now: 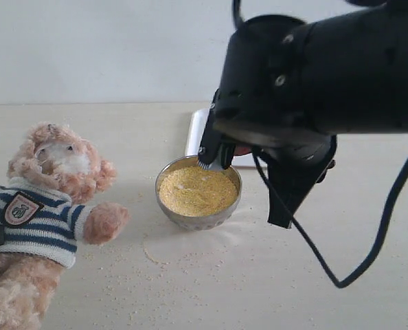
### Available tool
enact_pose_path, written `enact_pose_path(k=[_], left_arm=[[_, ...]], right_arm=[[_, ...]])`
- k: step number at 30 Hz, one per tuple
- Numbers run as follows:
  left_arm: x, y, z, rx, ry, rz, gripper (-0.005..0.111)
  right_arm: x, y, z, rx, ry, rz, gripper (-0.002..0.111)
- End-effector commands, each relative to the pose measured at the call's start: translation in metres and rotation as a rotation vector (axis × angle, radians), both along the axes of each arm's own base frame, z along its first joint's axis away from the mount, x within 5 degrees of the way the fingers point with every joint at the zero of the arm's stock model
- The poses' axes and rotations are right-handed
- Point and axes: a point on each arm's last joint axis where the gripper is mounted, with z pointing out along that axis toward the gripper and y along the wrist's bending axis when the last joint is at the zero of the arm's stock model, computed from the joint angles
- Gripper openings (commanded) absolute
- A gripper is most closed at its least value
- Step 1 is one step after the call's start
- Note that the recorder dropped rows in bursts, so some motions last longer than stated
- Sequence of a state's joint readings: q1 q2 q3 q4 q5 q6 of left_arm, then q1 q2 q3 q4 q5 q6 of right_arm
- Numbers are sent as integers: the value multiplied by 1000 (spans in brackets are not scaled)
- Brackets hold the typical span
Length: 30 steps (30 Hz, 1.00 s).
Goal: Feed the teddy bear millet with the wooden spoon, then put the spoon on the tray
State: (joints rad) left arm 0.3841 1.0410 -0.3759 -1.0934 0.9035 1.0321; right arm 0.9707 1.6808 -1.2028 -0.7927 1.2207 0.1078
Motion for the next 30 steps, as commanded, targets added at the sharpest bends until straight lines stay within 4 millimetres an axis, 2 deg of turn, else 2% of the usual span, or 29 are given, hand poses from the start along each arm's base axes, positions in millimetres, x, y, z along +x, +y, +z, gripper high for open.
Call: enact_pose_path(k=[1, 15, 21, 30], left_arm=[[0, -1, 2, -10, -13, 3, 5], [0, -1, 2, -9, -13, 4, 5], [0, -1, 2, -9, -13, 4, 5], [0, -1, 2, -9, -13, 4, 5]], right_arm=[[-9, 18, -3, -90, -64, 127, 15], [-4, 38, -34, -284, -77, 261, 15], [0, 41, -38, -336, -105, 295, 15], [-6, 50, -52, -391, -76, 350, 15]])
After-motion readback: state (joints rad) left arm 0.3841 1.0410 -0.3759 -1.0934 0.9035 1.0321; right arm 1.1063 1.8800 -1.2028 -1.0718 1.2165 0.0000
